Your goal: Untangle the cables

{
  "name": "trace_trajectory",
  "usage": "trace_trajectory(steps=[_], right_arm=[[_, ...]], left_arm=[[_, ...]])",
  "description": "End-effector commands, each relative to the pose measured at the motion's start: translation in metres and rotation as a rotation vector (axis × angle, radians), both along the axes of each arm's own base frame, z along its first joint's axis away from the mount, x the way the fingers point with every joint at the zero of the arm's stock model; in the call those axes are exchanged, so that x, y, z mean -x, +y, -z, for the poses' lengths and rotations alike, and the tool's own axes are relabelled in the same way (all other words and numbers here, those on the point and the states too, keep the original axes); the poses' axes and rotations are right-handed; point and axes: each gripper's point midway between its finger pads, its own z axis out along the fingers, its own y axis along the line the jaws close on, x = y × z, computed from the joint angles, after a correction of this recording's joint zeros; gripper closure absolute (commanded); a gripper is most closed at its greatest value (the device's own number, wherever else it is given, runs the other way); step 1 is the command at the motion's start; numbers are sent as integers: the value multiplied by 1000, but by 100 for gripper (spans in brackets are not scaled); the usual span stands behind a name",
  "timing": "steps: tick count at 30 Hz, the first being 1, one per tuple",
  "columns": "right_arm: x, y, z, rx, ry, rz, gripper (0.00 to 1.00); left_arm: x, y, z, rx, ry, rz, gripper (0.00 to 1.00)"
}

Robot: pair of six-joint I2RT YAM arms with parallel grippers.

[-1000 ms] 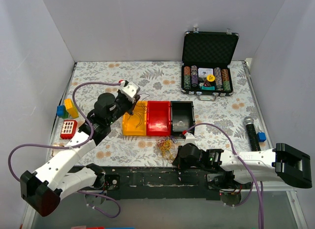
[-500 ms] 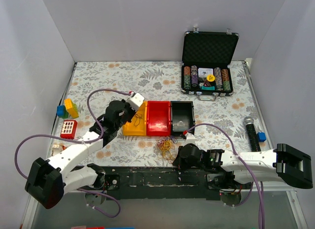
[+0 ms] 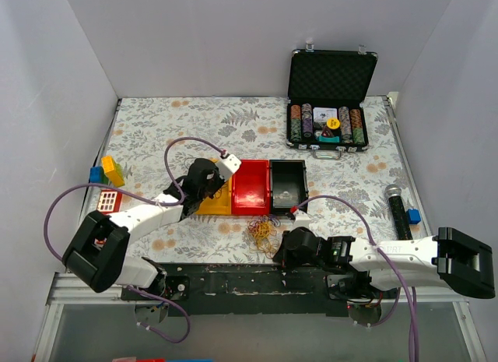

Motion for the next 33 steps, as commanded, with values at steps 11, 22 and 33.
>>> trace_trajectory(steps=[11,22,33], right_arm=[[23,-64,49,273,79,-33,99],[24,-65,51,274,81,-43,99],[22,-59,48,257,69,-51,99]], left_arm=[[-20,-13,8,-56,3,-26,98],[-8,-36,-89,98,-68,103,7],[54,-61,-116,206,-12,355,2]])
